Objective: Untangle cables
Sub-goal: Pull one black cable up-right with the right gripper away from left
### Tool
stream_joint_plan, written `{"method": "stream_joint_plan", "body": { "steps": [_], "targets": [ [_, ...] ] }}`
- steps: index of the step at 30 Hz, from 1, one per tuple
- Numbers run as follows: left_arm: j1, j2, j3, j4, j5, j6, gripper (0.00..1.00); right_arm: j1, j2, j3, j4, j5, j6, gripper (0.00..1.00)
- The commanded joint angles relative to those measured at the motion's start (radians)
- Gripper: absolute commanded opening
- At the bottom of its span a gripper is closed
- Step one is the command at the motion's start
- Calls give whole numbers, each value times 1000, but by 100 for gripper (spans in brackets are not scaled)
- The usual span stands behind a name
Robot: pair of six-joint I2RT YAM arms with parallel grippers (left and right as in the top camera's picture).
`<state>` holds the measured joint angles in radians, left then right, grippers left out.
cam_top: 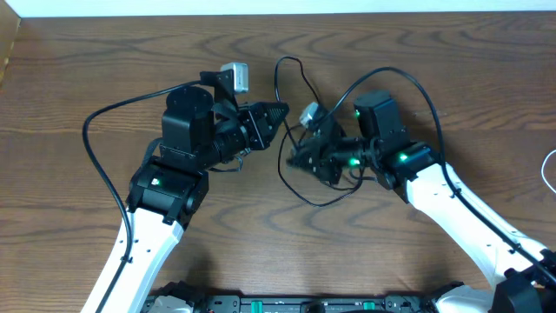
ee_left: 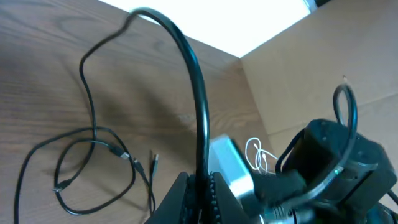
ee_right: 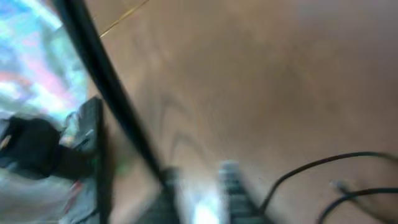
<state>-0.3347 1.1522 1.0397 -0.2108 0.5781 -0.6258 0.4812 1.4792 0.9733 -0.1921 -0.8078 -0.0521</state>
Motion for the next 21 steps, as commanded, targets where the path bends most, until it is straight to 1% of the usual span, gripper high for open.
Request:
{"method": "stream_joint_plan", "body": {
  "steps": [1, 3, 4, 5, 7, 8, 10, 11, 14, 16, 19, 21],
  "targets": [
    [2, -2, -1, -29, 39, 5, 9, -4, -3, 13, 51, 163, 116, 1],
    [2, 0, -1, -49, 39, 26, 14, -20, -19, 14, 117, 162, 160, 1],
    [2, 3, -1, -65, 39, 55, 17, -32, -35, 15, 163, 162, 201, 1],
    [2, 7, -1, -79, 37, 76, 30, -44, -53, 15, 200, 162, 233, 1],
    [2, 17, -1, -106, 28, 103, 40, -75, -95, 16, 287, 170, 293, 1],
    [2, 19, -1, -116, 23, 105, 42, -90, -115, 16, 320, 192, 323, 1],
    [2, 39, -1, -161, 1, 119, 44, -146, -186, 16, 378, 336, 406, 1],
    [2, 48, -1, -175, 0, 126, 44, -171, -218, 18, 381, 421, 430, 1],
    [2, 79, -1, -224, -33, 136, 45, -243, -306, 20, 381, 624, 441, 1],
    [2, 122, -1, -260, -68, 142, 45, -321, -391, 20, 383, 790, 441, 1],
    [2, 174, -1, -279, -74, 156, 45, -412, -457, 20, 383, 860, 441, 1],
    [2, 219, -1, -285, -74, 158, 46, -475, -479, 20, 377, 860, 442, 1]
  ]
}}
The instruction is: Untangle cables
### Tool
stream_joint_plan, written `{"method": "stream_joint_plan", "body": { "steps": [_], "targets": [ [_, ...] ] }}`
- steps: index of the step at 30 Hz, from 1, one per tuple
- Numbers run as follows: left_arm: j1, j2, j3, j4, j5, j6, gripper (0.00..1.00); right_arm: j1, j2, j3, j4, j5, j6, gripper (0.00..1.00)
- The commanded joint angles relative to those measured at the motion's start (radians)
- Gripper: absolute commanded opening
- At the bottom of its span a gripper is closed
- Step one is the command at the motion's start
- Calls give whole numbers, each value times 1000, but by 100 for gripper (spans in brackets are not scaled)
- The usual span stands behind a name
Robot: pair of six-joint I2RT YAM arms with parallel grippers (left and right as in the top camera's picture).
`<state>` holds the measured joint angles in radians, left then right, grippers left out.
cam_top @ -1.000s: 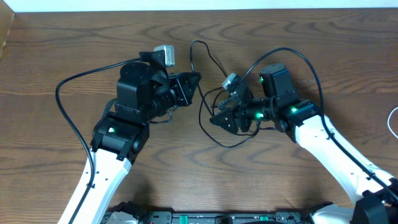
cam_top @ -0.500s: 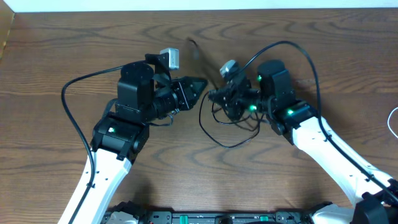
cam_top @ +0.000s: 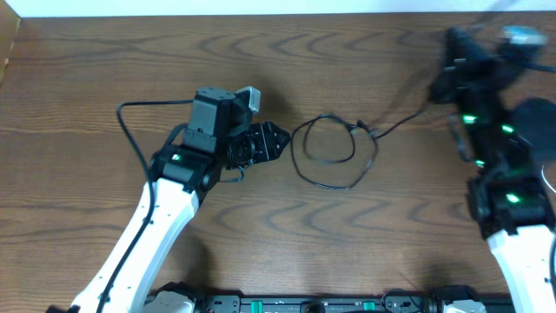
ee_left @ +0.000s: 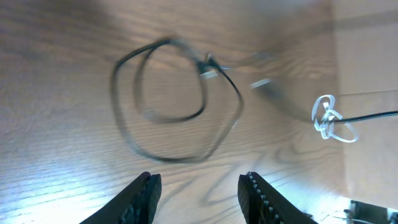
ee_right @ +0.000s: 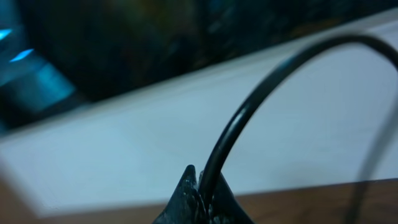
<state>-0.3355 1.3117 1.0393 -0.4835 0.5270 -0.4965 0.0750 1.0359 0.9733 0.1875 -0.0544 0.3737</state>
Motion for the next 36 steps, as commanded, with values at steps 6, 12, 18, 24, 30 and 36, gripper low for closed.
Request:
{"method": "stream_joint_plan", "body": {
  "steps": [6, 12, 18, 24, 30, 36],
  "targets": [
    [2, 191, -1, -36, -22, 29, 46, -156, -33, 20, 3, 74, 81, 1],
    [2, 237, -1, -60, -22, 48, 45, -239, 51, 20, -161, 91, 58, 1],
    [-43, 237, -2, 20, -19, 63, 53, -242, 175, 20, -537, 141, -51, 1],
    [-148, 282, -2, 226, -65, 118, 62, -241, 231, 20, -680, 153, -91, 1],
    [-224, 453, 55, 296, -67, 127, 69, -241, 230, 20, -755, 148, -91, 1],
    [-245, 547, 332, -108, -279, 283, 74, -241, 230, 20, -793, 149, -91, 1]
  ]
}}
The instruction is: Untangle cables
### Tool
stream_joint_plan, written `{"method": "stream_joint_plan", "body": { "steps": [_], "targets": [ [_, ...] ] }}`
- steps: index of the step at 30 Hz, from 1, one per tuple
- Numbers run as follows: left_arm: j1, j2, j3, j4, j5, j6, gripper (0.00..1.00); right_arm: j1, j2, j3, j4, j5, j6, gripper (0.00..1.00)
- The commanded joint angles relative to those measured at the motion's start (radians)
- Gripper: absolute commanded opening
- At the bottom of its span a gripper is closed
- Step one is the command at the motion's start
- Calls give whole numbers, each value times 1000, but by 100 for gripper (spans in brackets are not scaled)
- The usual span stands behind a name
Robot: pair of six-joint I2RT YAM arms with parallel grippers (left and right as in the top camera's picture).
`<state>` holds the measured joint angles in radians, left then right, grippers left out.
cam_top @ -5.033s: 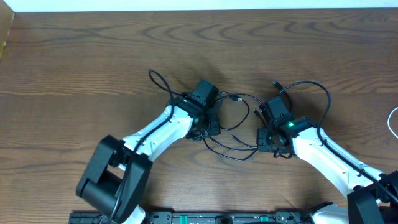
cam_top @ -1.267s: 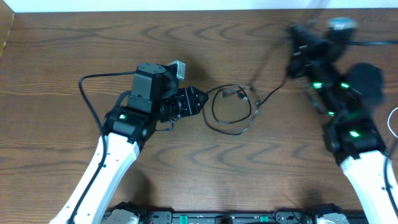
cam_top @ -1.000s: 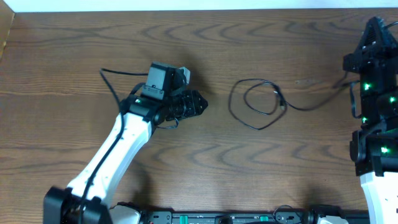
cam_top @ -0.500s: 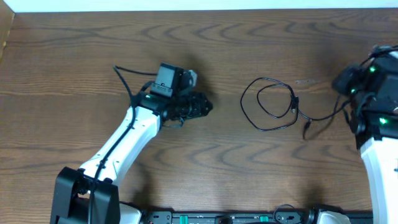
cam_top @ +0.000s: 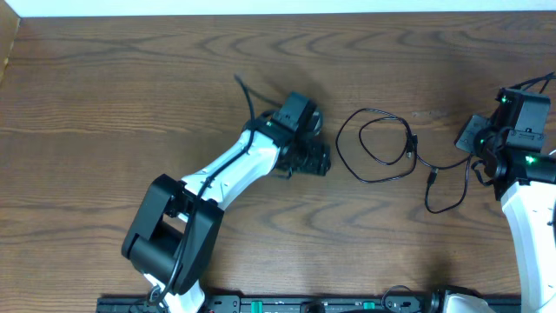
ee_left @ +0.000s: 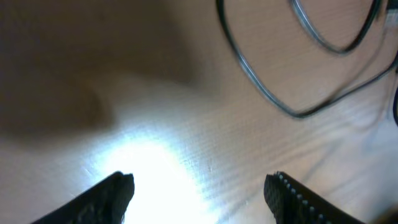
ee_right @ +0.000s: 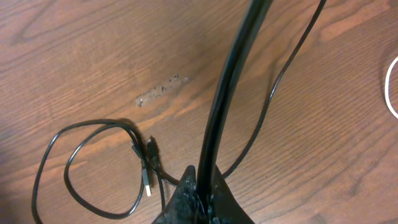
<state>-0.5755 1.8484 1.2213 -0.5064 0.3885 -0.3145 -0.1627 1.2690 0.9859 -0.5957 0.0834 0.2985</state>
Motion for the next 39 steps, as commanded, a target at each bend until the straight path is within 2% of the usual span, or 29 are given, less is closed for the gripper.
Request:
{"method": "stream_joint_plan", "body": {
  "steps": [1, 7, 10, 12, 17, 20, 23, 30, 39],
  "targets": [
    [-4, 28, 228, -142, -154, 120, 75, -4, -3, 7, -15, 11, -16, 1],
    [-13, 125, 341, -142, -174, 140, 77, -4, -3, 7, -38, 11, -16, 1],
    [-46, 179, 341, -106, -173, 238, 76, -4, -3, 7, -51, 11, -16, 1],
    [-74, 201, 341, -62, -173, 282, 76, -4, -3, 7, -55, 11, -16, 1],
    [-134, 230, 341, 84, -134, 284, 76, -4, -3, 7, -79, 10, -16, 1],
    [-155, 249, 341, 147, -112, 259, 77, -4, -3, 7, -87, 10, -16, 1],
    [-170, 273, 341, 221, -102, 166, 76, -4, -3, 7, -94, 11, -16, 1],
    [-172, 336, 341, 393, 29, -12, 76, -4, -3, 7, -115, 11, -16, 1],
    [-172, 406, 340, 399, 30, -58, 76, -4, -3, 7, -115, 11, -16, 1]
  ]
}}
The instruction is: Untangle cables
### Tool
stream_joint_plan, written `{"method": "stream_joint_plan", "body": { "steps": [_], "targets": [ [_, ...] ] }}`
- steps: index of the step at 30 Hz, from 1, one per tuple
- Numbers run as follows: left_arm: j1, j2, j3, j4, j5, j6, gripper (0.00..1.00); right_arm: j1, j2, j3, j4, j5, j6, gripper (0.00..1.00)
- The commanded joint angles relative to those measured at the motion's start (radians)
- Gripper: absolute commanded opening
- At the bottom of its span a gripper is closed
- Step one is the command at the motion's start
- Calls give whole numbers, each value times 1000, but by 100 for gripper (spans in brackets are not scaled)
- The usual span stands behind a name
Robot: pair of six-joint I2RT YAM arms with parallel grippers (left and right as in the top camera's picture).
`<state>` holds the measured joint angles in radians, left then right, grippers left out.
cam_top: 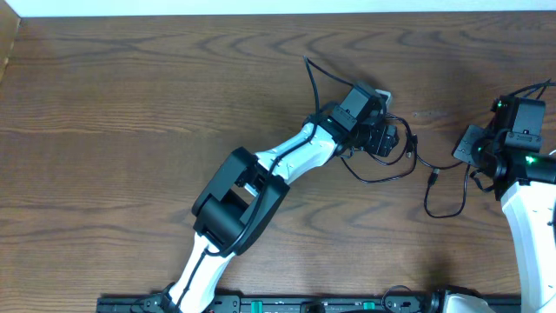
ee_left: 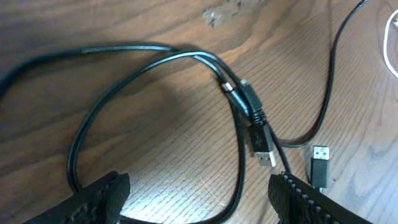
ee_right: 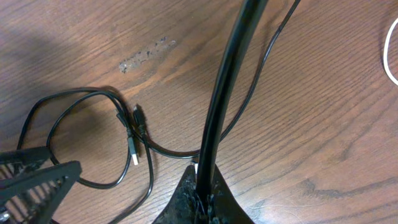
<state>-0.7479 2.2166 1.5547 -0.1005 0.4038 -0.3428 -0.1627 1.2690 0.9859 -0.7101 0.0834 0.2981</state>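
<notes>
A thin black cable lies in loose loops [cam_top: 372,180] right of the table's middle, two of its plugs side by side [ee_left: 252,118]. My left gripper [cam_top: 387,139] hovers just over the loops, open wide; its fingers [ee_left: 102,196] straddle a curve of cable [ee_left: 239,180] without touching it. A silver USB plug [ee_left: 266,152] and a blue-tongued plug [ee_left: 320,169] lie close by. My right gripper [cam_top: 473,148] is shut on a black cable strand [ee_right: 227,81] that rises from its fingertips [ee_right: 202,183]. From there the cable trails left to the loops [ee_right: 87,93].
A white cable curls at the table's right edge [ee_right: 392,59]. A pale scuff marks the wood [ee_right: 146,53] behind the loops. My left arm [cam_top: 287,161] stretches diagonally across the middle of the table.
My left arm has reached further right: its open gripper stood left of the loops and now hangs over them. The right gripper holds its cable in nearly the same spot.
Both grippers were close together at the table's middle, the left shut on a black cable. Then the left was open beside a loop, the right at the back right holding cable. Later the right was low at the right side; now the left is over the loops.
</notes>
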Motion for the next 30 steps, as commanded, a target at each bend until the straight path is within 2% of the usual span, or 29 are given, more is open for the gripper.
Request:
{"method": "stream_joint_plan", "body": {
  "steps": [1, 5, 9, 11, 12, 15, 19, 24, 30],
  "targets": [
    [0, 45, 7, -15, 14, -29, 76, -4, -3, 7, -1, 11, -15, 1],
    [0, 49, 6, -53, -19, -9, 76, -4, -3, 7, 0, 11, -15, 1],
    [13, 49, 6, -161, -95, 21, 75, -4, -3, 7, 0, 14, -15, 1],
    [32, 48, 6, -237, -141, 35, 66, -4, -3, 7, 3, 27, -16, 1],
    [45, 48, 6, -275, -169, 35, 66, -4, -3, 7, 5, 34, -16, 1],
    [120, 47, 6, -416, -285, 57, 65, -5, -3, 7, 23, 122, -16, 1],
    [225, 46, 6, -505, -308, 87, 65, -59, -3, 7, 54, 276, -16, 1],
    [330, 46, 6, -571, -309, 88, 65, -207, -3, 8, 243, 314, -20, 1],
    [374, 42, 6, -621, -360, 82, 64, -327, -3, 25, 491, 314, -60, 1]
  ]
}}
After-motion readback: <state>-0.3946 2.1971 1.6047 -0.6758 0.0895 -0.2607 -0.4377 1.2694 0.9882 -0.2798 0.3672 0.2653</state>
